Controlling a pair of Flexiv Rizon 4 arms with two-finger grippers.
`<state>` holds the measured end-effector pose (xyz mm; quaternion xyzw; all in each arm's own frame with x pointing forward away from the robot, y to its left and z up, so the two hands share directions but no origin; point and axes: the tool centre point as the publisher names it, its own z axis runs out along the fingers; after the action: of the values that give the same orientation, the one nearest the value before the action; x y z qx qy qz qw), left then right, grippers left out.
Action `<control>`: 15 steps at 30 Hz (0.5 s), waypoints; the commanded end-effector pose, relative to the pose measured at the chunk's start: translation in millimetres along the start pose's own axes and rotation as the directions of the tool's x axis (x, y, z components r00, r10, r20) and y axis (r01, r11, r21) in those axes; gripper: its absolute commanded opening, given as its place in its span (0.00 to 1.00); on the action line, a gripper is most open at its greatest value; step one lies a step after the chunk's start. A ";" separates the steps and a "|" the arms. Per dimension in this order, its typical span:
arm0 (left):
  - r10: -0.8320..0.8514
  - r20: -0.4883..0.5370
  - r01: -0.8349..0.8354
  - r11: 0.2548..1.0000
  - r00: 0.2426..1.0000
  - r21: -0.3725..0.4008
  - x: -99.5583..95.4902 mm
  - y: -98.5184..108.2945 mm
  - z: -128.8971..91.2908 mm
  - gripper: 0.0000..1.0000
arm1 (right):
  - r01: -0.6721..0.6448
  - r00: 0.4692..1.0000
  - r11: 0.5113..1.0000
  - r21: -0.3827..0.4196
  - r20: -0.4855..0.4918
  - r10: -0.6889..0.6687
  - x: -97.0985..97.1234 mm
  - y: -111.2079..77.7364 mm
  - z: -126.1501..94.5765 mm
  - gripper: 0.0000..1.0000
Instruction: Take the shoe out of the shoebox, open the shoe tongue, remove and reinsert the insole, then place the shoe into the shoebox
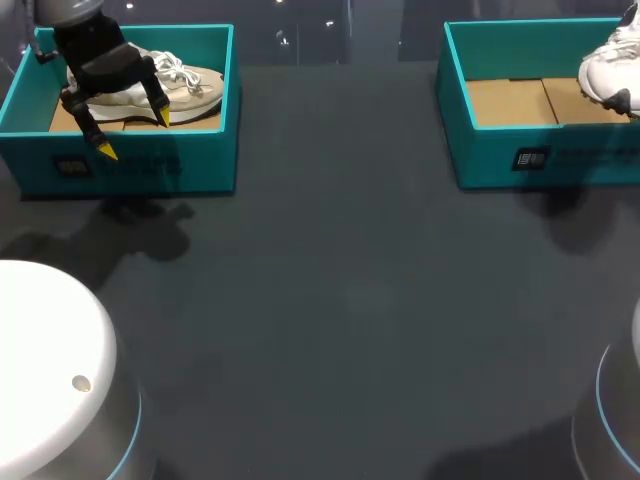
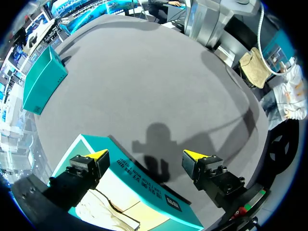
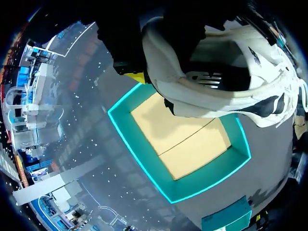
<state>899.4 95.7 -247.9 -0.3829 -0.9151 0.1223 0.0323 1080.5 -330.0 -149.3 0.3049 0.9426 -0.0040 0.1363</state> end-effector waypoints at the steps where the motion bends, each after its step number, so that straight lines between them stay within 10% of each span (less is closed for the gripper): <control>1: 0.001 -0.002 -0.001 1.000 1.000 -0.001 -0.1 0.4 0.2 1.00 | -0.140 0.989 0.988 0.060 -0.031 0.142 -6.8 7.6 -2.0 0.00; 15: 0.001 -0.002 -0.001 1.000 1.000 -0.001 -0.1 0.4 0.2 1.00 | -0.112 0.994 0.993 0.035 -0.009 0.113 3.8 12.5 -20.5 0.00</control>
<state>899.4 95.5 -247.9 -0.3830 -0.9151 0.1223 0.0323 1082.2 -316.0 -130.5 0.3601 0.9246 -0.0115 0.1237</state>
